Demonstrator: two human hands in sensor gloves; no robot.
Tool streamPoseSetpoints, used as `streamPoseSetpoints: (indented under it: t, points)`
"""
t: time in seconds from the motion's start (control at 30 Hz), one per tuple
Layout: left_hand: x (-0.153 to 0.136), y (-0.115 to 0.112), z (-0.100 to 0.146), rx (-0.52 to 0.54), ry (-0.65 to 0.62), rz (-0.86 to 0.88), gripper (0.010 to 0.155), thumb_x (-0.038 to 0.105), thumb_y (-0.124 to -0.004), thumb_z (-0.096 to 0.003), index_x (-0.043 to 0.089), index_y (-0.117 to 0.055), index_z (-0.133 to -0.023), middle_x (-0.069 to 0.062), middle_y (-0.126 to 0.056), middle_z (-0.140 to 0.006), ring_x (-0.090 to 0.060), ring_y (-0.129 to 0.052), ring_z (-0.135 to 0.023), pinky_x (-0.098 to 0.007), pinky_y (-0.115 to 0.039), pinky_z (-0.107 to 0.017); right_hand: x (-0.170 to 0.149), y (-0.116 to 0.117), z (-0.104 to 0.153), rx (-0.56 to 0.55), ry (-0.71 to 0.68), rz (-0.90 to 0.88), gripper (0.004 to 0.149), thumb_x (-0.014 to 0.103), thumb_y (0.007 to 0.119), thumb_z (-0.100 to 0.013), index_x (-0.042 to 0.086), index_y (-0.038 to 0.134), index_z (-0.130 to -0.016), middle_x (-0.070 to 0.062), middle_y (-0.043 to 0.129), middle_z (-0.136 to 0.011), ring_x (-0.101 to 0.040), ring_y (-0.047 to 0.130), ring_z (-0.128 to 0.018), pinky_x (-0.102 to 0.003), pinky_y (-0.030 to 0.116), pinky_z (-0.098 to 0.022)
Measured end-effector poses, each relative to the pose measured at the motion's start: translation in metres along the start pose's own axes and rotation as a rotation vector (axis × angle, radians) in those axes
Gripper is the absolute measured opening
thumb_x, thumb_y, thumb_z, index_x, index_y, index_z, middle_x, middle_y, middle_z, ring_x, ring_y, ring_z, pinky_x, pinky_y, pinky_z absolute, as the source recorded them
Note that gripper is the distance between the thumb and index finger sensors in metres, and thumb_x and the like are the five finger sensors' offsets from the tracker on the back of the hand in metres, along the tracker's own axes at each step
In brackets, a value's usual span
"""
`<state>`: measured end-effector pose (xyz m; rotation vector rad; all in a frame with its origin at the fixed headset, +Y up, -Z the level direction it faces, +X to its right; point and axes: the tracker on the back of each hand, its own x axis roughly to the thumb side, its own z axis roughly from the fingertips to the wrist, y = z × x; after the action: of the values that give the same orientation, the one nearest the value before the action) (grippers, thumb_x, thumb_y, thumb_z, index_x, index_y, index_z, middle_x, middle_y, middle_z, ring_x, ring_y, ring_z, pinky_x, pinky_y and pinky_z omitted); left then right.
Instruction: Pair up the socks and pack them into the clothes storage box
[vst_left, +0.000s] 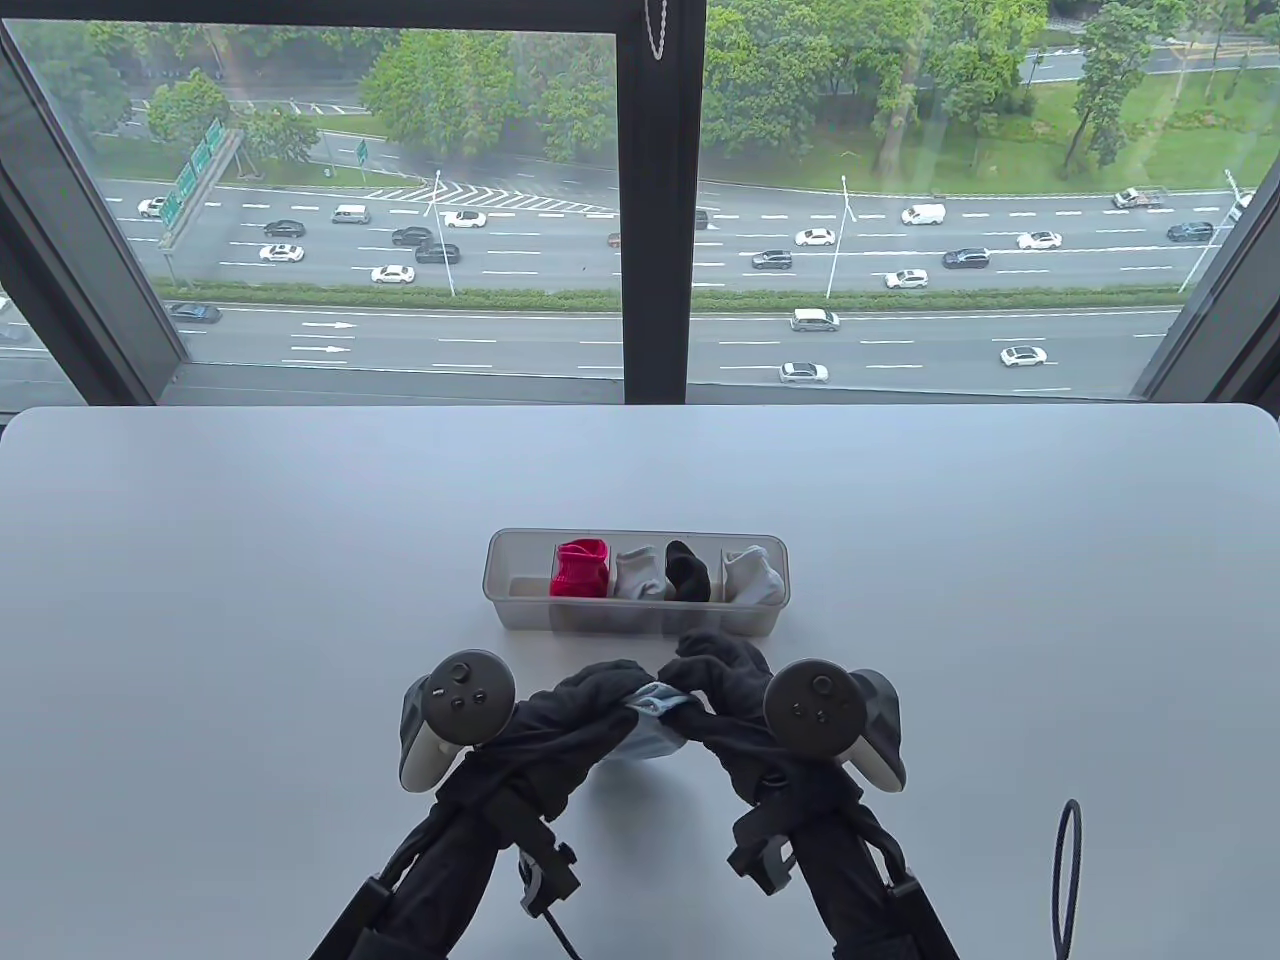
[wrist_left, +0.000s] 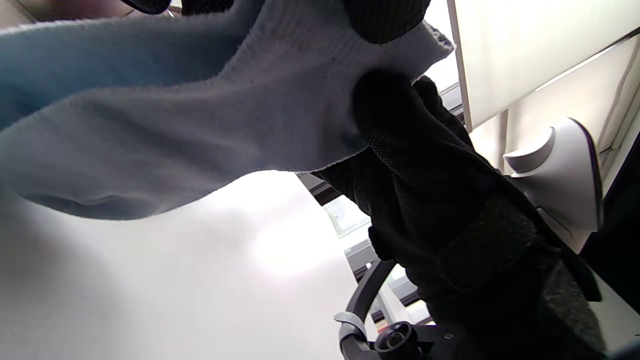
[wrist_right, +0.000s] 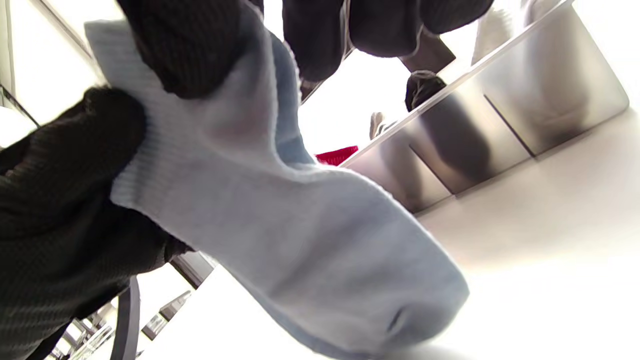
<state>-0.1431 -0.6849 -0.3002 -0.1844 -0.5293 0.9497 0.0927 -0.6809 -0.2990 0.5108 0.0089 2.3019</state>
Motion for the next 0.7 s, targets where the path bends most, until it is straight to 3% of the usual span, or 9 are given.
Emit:
streamPoseSetpoints:
  t: [0.07,0.17,0.23,0.33,0.4,0.47,0.53,0.57,0.7]
  points:
    - [0.004,0.0,-0.001,0.032,0.005,-0.168,0.046,0.025,-0.065,-0.0597,0.012,-0.071,-0.104,-0.025,-0.078,-0.102,-0.052,-0.077,-0.09,-0.068,-0.061,-0.068,0.004,0.002,0.0,0.012,-0.005,0.05,0.043,0.036,0.079,-0.055,0.019,0.068,-0.093,-0.008,0.091,-0.084,-0.029,0.091,-0.081,-0.06,0.06,-0.073]
    - [0.009,-0.001,0.0,0.041,-0.006,-0.274,0.046,0.019,-0.065,-0.0582,0.012,-0.069,-0.103,-0.024,-0.085,-0.096,-0.049,-0.087,-0.084,-0.065,-0.07,-0.065,0.011,0.002,-0.001,0.023,-0.036,0.135,0.049,0.036,0.079,-0.055,0.02,0.061,-0.098,-0.005,0.085,-0.083,-0.026,0.086,-0.08,-0.061,0.058,-0.074]
    - [0.01,0.001,-0.001,0.016,-0.047,-0.2,0.046,0.015,-0.062,-0.0567,0.013,-0.068,-0.102,-0.022,-0.085,-0.096,-0.048,-0.088,-0.083,-0.063,-0.073,-0.065,0.013,0.003,-0.001,0.032,-0.04,0.117,0.06,0.035,0.08,-0.055,0.02,0.055,-0.108,-0.005,0.08,-0.083,-0.026,0.08,-0.078,-0.062,0.056,-0.074]
    - [0.004,0.004,0.0,0.01,-0.058,-0.039,0.048,0.018,-0.06,-0.0572,0.01,-0.063,-0.104,-0.021,-0.084,-0.096,-0.046,-0.087,-0.084,-0.064,-0.07,-0.066,0.011,-0.002,0.001,-0.039,-0.043,0.064,0.043,0.038,0.077,-0.057,0.025,0.072,-0.097,-0.003,0.079,-0.081,-0.025,0.079,-0.077,-0.062,0.055,-0.074]
    - [-0.001,0.005,-0.001,0.002,-0.017,0.033,0.055,0.033,-0.071,-0.057,0.006,-0.059,-0.104,-0.021,-0.081,-0.093,-0.048,-0.082,-0.084,-0.069,-0.062,-0.068,0.012,-0.005,0.003,-0.058,-0.049,0.061,0.042,0.039,0.075,-0.058,0.024,0.071,-0.096,-0.007,0.076,-0.093,-0.034,0.078,-0.088,-0.062,0.056,-0.074]
    - [-0.005,0.003,-0.001,-0.066,0.072,-0.036,0.069,0.045,-0.076,-0.0536,0.01,-0.048,-0.106,-0.022,-0.066,-0.104,-0.051,-0.068,-0.094,-0.071,-0.054,-0.071,0.013,-0.007,0.003,-0.059,-0.065,0.045,0.041,0.038,0.074,-0.058,0.022,0.069,-0.096,-0.014,0.08,-0.099,-0.038,0.083,-0.09,-0.058,0.063,-0.073]
    - [-0.008,0.001,-0.001,0.046,0.029,-0.06,0.056,0.036,-0.077,-0.0552,0.016,-0.057,-0.103,-0.021,-0.068,-0.108,-0.051,-0.071,-0.096,-0.07,-0.059,-0.07,0.014,-0.006,0.002,-0.025,-0.071,-0.012,0.042,0.035,0.076,-0.057,0.022,0.068,-0.097,-0.01,0.09,-0.09,-0.029,0.094,-0.081,-0.053,0.07,-0.072]
    - [-0.007,0.004,0.0,0.126,0.012,-0.035,0.043,0.029,-0.075,-0.0563,0.017,-0.068,-0.097,-0.019,-0.081,-0.1,-0.048,-0.083,-0.088,-0.066,-0.067,-0.067,0.014,-0.005,0.002,-0.012,-0.067,-0.014,0.043,0.033,0.078,-0.056,0.024,0.068,-0.097,-0.008,0.092,-0.087,-0.026,0.096,-0.077,-0.053,0.069,-0.072]
    - [-0.007,0.01,-0.002,0.028,-0.029,0.077,0.044,0.021,-0.069,-0.0584,0.009,-0.069,-0.101,-0.021,-0.094,-0.088,-0.043,-0.098,-0.077,-0.059,-0.08,-0.061,0.01,-0.011,0.003,-0.084,-0.068,0.076,0.043,0.034,0.078,-0.056,0.03,0.071,-0.098,-0.003,0.093,-0.087,-0.022,0.095,-0.079,-0.055,0.067,-0.073]
